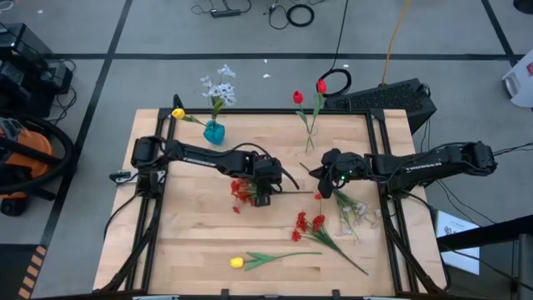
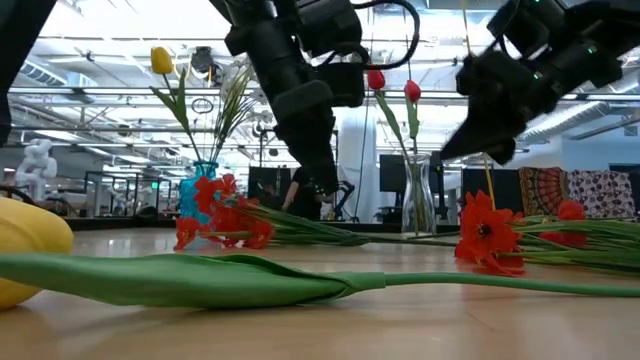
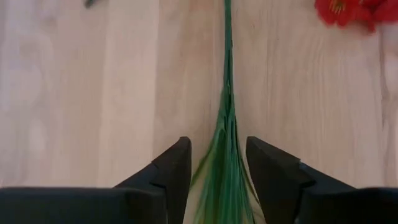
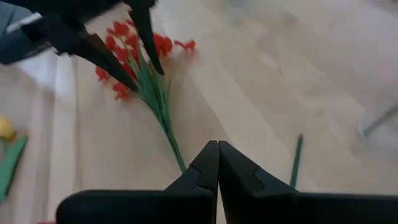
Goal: Sort flowers into vase by color
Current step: Put the left red flowers into the transparent vase
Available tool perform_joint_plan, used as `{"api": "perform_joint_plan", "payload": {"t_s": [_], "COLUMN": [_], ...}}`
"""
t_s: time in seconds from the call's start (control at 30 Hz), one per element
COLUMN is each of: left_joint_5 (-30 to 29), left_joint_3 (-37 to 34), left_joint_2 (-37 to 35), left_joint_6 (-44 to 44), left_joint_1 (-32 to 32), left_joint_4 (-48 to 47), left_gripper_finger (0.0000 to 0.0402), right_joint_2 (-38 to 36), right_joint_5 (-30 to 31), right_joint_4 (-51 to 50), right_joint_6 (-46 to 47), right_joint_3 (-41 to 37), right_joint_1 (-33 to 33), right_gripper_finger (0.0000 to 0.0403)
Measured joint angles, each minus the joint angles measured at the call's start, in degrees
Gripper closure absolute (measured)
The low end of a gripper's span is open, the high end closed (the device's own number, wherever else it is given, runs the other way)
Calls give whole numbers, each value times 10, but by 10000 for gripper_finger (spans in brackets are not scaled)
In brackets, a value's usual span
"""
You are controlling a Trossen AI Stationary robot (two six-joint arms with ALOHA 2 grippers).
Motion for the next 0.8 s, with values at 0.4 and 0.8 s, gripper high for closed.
{"api": "perform_joint_plan", "payload": {"t_s": [0.4, 0.8], "left_joint_5": [-14, -17], "left_joint_3": [-200, -495], "left_joint_2": [-172, -409], "left_joint_6": [-20, -92], "left_joint_1": [0, -18], "left_joint_4": [127, 439], "left_gripper_finger": [240, 240], "right_joint_2": [141, 371], "right_joint_5": [3, 0], "right_joint_4": [-62, -242], "right_joint_6": [-78, -172], "right_joint_3": [155, 387], "right_joint_1": [19, 19], "right_gripper_finger": [403, 395]}}
